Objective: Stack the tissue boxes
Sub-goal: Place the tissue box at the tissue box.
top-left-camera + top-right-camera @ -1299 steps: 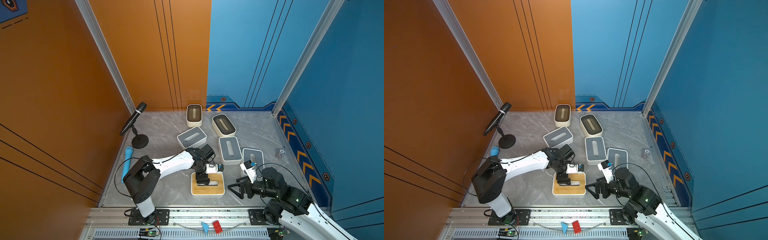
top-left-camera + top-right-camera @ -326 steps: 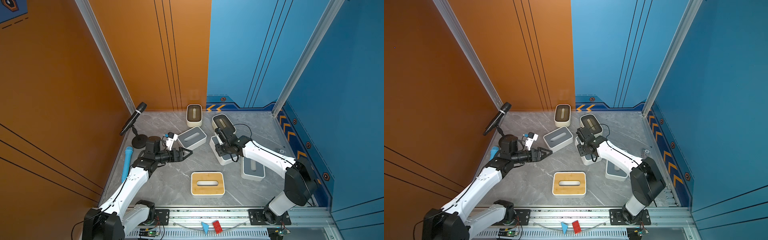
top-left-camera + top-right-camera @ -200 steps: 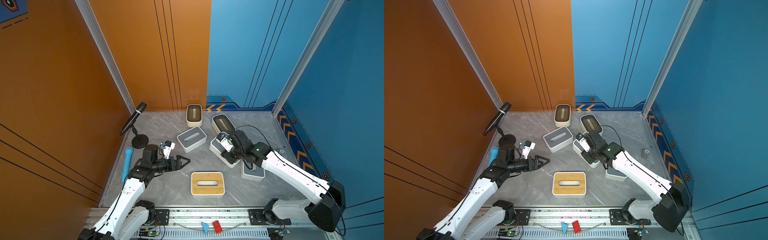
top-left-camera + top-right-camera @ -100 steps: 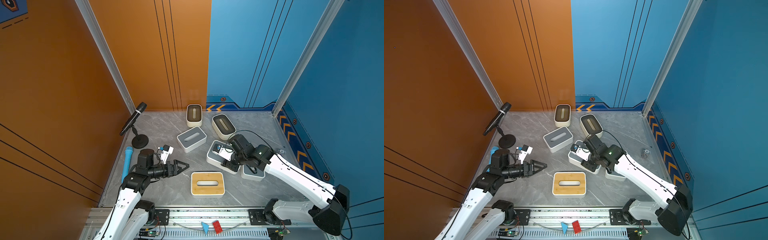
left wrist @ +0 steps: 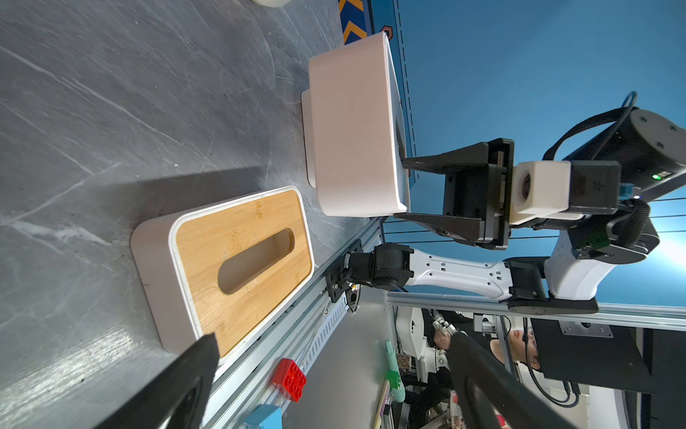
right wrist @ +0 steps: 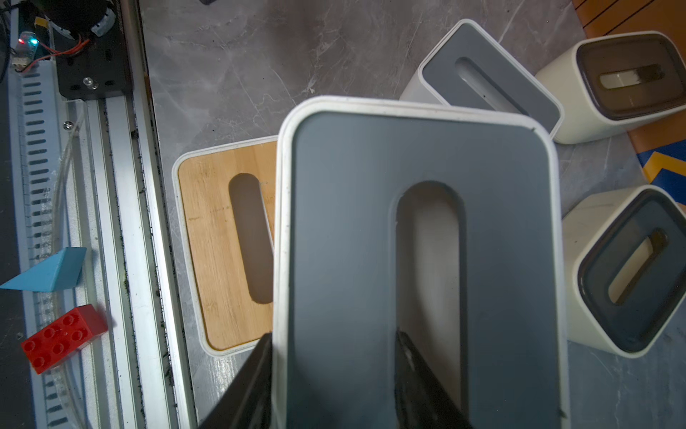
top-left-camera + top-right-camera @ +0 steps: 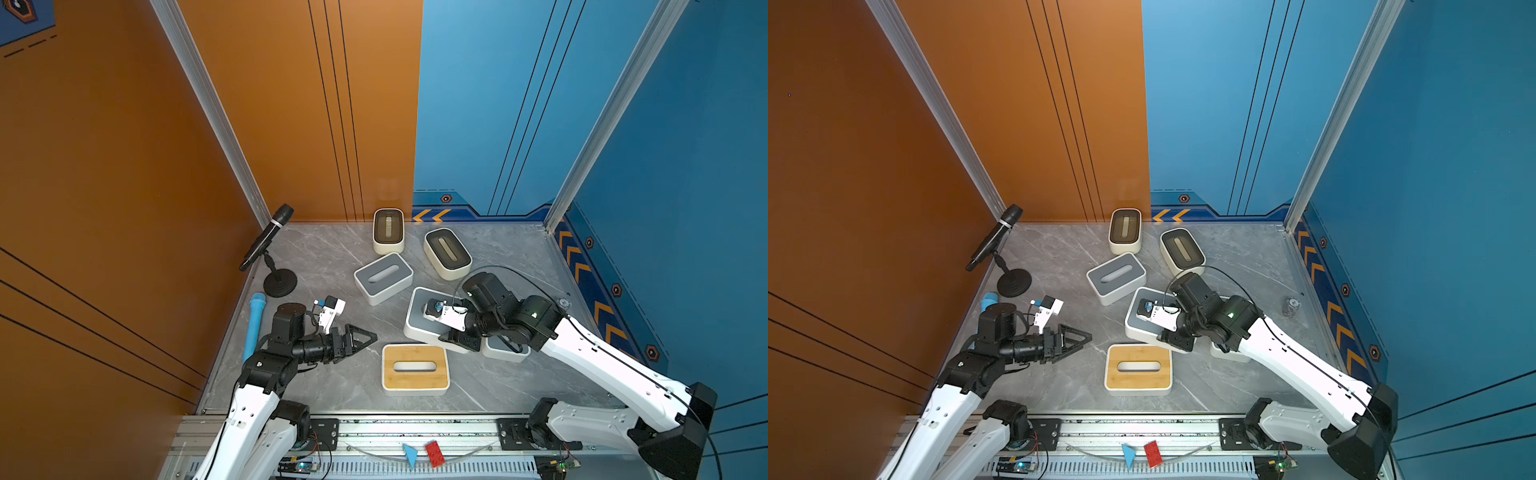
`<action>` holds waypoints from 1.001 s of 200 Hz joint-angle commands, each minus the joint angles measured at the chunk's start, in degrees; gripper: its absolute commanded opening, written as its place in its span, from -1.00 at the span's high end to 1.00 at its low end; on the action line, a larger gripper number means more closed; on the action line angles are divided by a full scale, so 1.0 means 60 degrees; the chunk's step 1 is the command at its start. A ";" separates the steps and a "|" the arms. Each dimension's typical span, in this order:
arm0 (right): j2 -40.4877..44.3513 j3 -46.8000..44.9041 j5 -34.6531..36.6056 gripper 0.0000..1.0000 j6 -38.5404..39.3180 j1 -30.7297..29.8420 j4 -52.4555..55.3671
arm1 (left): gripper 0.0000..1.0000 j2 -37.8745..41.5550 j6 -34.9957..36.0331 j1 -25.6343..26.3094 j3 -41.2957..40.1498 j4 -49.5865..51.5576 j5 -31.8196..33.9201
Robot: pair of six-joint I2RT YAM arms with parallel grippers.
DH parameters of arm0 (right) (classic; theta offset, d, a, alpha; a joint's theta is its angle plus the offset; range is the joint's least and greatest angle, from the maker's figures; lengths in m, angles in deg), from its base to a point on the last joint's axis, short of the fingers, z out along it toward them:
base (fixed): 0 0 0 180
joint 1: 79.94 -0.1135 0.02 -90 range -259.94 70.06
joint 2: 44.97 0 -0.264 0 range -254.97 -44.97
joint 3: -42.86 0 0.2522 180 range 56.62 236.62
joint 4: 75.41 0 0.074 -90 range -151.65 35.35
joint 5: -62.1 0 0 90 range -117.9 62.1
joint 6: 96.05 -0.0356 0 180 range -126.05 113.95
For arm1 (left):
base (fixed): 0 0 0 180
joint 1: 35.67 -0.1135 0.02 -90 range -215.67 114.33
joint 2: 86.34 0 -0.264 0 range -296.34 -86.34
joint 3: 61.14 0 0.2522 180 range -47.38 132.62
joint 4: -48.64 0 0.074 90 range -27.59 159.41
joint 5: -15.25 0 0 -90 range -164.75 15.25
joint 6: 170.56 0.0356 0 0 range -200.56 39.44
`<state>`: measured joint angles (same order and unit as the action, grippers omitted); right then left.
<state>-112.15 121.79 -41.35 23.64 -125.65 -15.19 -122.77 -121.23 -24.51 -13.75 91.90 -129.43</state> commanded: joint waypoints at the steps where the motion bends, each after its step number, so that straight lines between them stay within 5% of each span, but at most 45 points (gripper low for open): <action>1: 0.0043 0.0194 -0.0259 0.20 0.0421 -0.0167 -0.0321 | -0.95 0.0221 -0.0185 -0.0074 -0.0221 0.0167 -0.0417; 200: -0.0039 0.0655 0.0178 0.22 0.0398 -0.2348 -0.0236 | -0.96 0.2015 -0.1138 -0.0022 -0.0729 0.1337 -0.0953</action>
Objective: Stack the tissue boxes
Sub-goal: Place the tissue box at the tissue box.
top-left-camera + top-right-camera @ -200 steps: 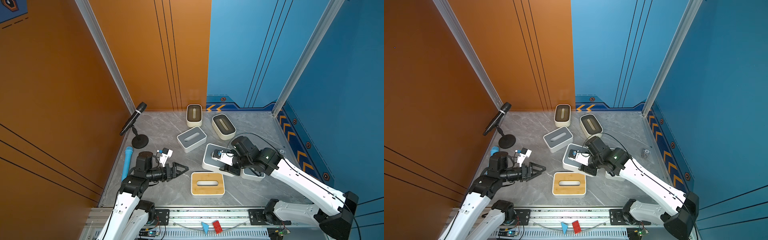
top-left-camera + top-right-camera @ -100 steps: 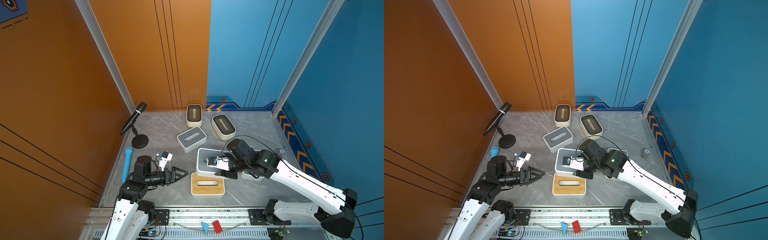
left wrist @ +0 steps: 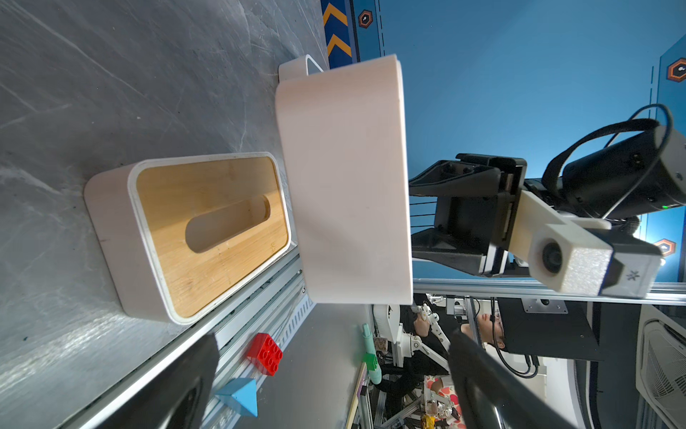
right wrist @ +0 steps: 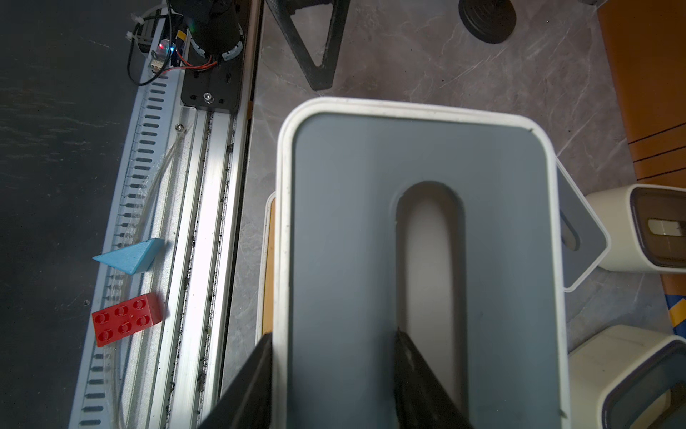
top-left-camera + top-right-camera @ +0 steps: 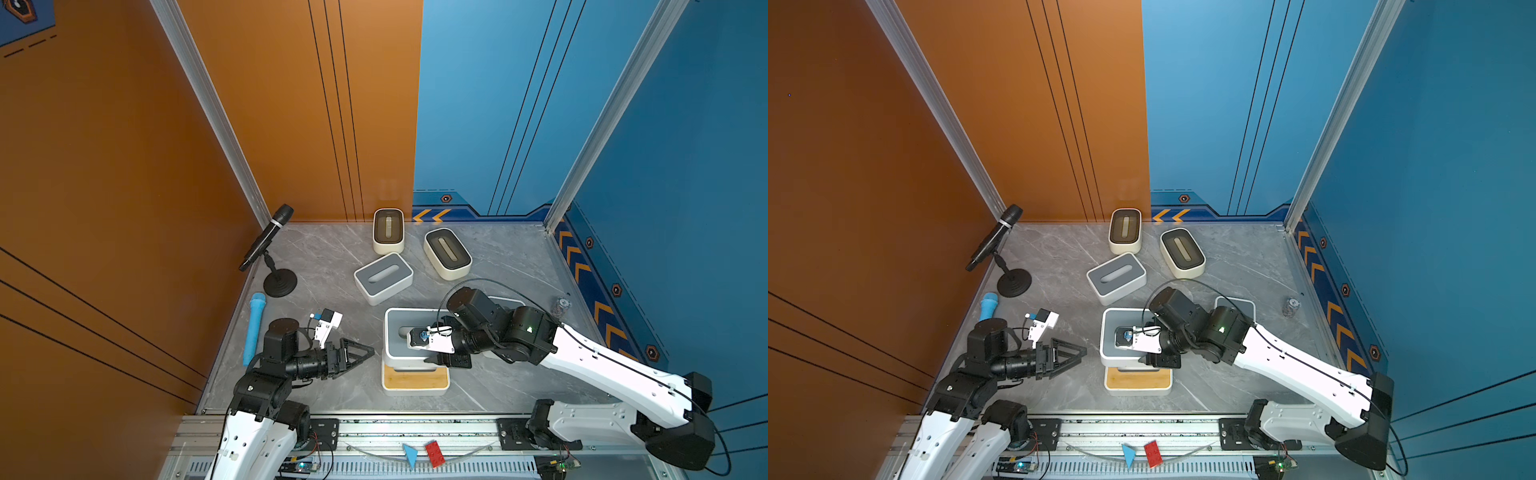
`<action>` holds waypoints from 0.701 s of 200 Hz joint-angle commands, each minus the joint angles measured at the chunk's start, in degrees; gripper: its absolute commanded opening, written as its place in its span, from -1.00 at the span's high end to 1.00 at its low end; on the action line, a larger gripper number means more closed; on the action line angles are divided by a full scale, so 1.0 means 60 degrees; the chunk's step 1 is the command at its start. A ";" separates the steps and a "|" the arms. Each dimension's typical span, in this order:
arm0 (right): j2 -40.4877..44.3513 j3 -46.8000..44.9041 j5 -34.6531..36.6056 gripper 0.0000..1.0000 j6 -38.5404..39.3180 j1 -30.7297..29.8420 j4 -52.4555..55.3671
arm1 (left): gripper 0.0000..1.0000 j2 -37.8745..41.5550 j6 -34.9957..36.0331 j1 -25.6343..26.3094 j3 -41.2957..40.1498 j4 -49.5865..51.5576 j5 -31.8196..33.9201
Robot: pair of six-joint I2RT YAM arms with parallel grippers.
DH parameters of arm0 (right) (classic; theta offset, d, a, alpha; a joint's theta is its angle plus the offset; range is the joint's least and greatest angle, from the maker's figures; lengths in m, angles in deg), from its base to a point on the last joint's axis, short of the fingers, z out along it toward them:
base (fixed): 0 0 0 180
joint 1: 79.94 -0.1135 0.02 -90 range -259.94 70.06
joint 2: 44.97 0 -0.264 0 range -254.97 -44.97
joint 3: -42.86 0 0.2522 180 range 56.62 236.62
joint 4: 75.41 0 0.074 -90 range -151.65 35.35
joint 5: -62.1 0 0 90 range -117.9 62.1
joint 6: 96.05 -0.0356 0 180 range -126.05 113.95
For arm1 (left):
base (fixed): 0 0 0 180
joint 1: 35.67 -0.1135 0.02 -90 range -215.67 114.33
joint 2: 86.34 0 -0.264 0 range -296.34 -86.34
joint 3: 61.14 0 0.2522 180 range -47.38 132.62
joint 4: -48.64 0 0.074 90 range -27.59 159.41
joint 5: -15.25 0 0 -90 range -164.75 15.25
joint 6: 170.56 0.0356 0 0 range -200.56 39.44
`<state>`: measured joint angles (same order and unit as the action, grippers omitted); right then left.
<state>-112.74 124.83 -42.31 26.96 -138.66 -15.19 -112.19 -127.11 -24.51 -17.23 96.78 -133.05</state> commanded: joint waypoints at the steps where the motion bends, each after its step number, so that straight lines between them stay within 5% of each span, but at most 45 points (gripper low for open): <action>1: 0.0059 0.0147 0.0352 0.22 -0.0156 -0.0192 -0.0232 | -0.96 0.0266 -0.0170 -0.0018 -0.0149 0.0526 -0.0347; 140: 0.0280 -0.0681 0.1382 0.24 -0.1003 -0.1220 -0.0710 | -0.96 0.0876 0.0026 0.0176 -0.0353 0.1190 -0.0683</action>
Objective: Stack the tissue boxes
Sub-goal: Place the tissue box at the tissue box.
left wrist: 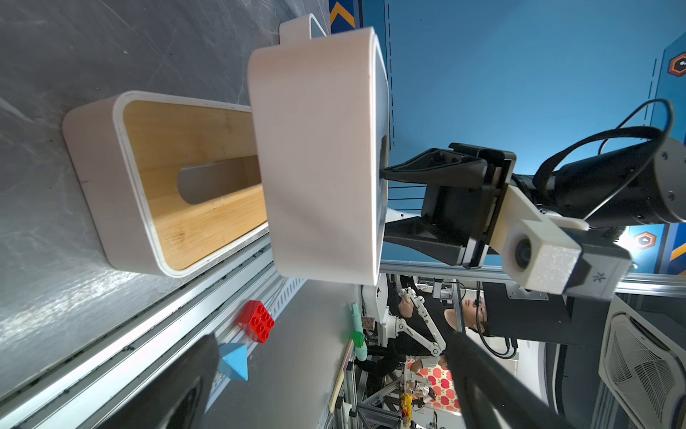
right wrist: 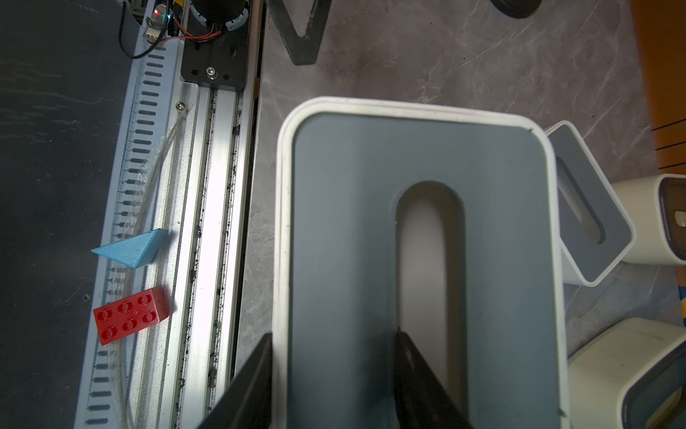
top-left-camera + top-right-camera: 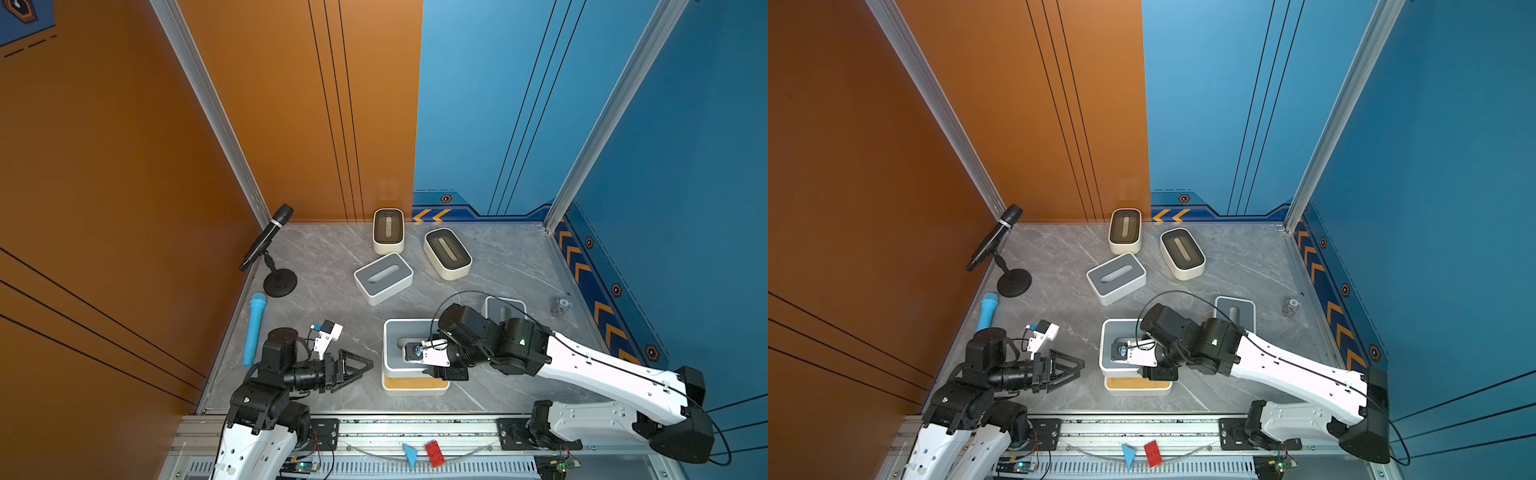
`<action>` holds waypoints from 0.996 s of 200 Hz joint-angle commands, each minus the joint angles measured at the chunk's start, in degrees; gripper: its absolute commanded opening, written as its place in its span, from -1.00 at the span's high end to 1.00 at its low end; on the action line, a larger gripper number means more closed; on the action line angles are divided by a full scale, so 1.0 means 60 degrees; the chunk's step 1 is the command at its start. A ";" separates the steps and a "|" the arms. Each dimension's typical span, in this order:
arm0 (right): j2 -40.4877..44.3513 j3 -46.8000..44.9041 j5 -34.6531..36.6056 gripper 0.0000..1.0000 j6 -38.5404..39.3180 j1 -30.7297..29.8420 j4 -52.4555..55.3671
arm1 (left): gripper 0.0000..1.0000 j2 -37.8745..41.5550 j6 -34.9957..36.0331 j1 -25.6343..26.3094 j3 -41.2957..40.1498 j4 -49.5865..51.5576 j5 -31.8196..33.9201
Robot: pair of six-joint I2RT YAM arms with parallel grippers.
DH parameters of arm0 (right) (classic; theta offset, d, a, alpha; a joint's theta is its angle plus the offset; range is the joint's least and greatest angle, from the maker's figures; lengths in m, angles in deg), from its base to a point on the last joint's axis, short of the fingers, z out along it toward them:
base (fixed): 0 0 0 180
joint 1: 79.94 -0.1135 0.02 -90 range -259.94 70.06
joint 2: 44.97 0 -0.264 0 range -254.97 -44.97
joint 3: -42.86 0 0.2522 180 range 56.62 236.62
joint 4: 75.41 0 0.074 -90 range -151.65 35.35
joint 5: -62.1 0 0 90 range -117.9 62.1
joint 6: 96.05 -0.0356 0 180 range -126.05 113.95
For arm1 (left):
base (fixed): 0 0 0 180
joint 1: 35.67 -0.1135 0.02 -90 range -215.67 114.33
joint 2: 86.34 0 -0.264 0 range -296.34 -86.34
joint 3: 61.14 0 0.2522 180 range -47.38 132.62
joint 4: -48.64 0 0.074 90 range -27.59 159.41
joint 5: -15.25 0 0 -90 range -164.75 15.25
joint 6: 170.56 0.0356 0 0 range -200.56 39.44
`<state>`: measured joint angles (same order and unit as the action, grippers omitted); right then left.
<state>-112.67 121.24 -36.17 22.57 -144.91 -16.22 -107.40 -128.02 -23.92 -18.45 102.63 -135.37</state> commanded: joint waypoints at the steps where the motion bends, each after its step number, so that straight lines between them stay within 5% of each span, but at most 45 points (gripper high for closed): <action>1: 0.0269 -0.0095 0.0378 0.24 -0.0279 -0.0190 -0.0547 | -0.96 0.0088 0.0185 0.0078 -0.0149 0.0219 -0.0297; 199: -0.0173 -0.1059 0.1159 0.27 -0.0729 -0.0648 -0.1514 | -0.95 0.0038 0.0570 0.0151 -0.0763 0.0488 -0.0068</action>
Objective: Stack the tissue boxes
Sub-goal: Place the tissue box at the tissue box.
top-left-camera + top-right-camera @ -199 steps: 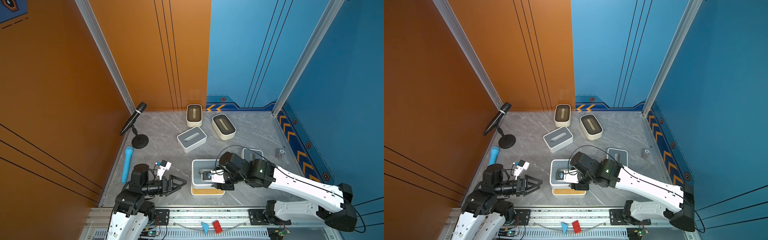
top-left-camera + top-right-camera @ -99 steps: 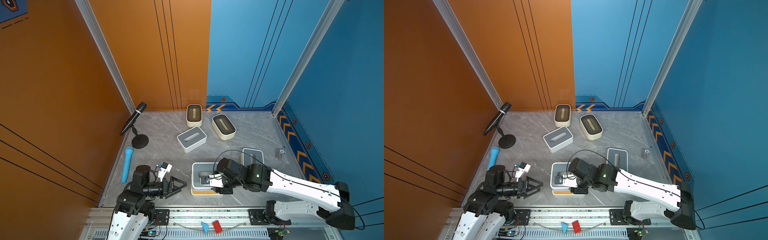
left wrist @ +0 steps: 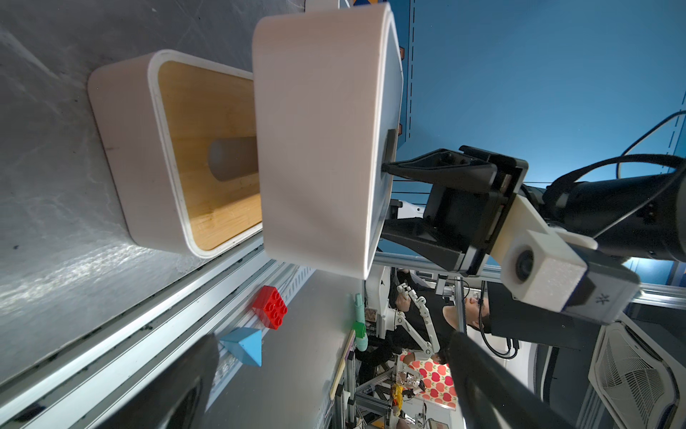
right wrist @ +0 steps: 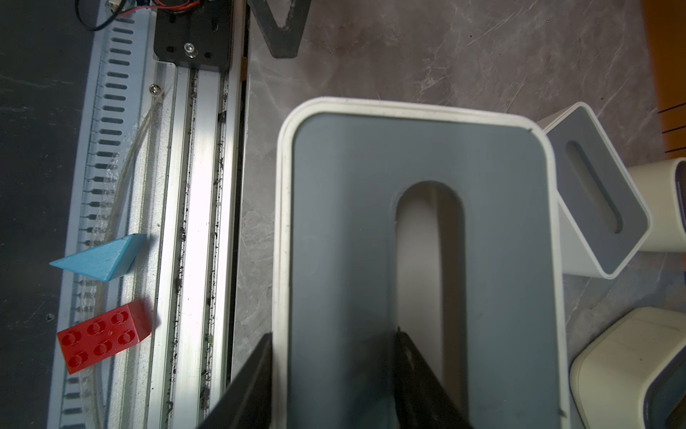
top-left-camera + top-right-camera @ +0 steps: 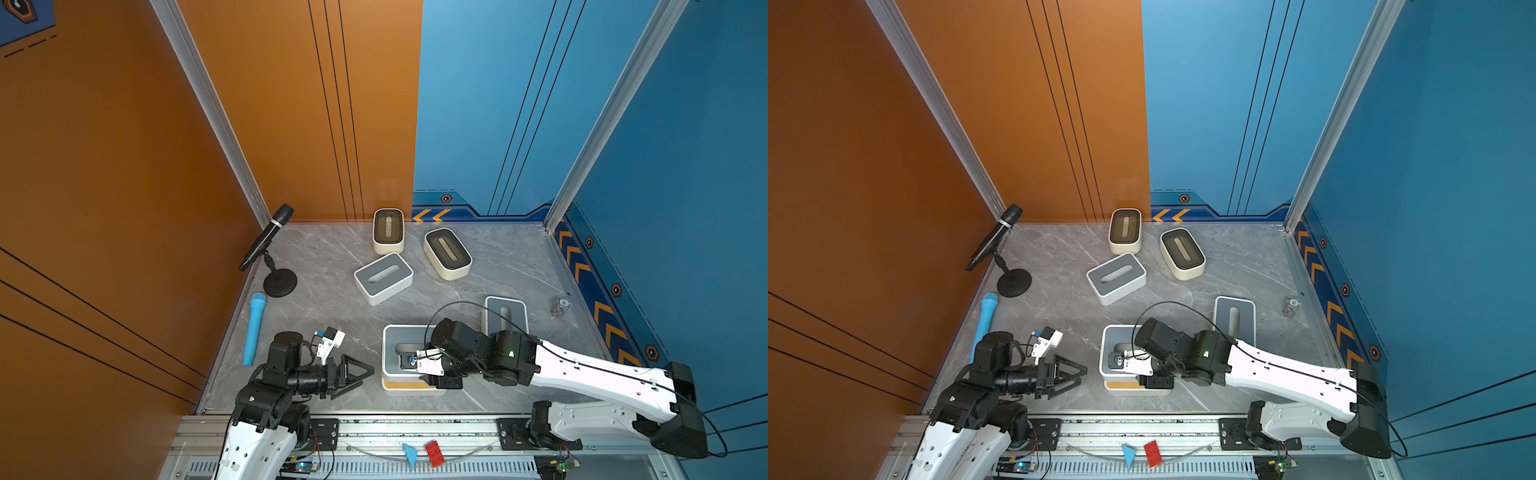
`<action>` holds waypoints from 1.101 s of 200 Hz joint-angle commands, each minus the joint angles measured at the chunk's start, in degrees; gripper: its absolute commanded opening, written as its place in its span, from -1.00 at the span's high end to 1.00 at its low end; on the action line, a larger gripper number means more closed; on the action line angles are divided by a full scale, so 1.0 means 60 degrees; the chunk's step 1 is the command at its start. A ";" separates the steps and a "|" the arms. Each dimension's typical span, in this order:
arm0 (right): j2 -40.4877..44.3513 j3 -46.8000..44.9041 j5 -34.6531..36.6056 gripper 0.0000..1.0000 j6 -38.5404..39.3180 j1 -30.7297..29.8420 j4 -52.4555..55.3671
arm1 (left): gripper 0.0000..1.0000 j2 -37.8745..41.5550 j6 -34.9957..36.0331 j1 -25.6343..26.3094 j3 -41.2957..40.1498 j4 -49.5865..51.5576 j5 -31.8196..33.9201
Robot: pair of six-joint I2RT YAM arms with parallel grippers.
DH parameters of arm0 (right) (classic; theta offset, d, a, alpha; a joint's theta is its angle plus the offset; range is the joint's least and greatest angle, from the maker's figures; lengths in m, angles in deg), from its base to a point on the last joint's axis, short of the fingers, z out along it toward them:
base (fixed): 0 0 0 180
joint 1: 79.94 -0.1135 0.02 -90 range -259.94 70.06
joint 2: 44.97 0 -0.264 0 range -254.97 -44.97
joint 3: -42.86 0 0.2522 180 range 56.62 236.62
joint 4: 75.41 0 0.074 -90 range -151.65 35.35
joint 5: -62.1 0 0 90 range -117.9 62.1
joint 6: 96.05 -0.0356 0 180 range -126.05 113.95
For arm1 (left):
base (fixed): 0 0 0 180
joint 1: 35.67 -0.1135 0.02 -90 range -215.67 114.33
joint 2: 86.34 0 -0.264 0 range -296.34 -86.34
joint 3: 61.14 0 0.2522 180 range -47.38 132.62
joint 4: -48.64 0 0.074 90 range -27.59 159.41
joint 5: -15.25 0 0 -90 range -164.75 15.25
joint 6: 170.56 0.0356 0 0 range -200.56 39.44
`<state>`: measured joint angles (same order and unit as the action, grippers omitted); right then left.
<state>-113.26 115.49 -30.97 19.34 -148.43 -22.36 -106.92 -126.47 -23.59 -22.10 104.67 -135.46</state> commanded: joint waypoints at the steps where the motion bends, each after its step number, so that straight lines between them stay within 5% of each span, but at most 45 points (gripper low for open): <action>1: -0.0074 -0.0101 0.0292 0.27 -0.0189 -0.0065 -0.0495 | -0.95 -0.0057 0.0312 0.0097 -0.0155 0.0149 -0.0058; 220: -0.0535 -0.0500 -0.0127 0.27 -0.0337 -0.0084 -0.0938 | -0.96 -0.0176 0.0401 0.0124 -0.0254 0.0149 -0.0023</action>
<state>-116.89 112.94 -30.86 18.27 -148.58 -25.29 -107.80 -125.40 -23.22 -22.95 104.69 -135.41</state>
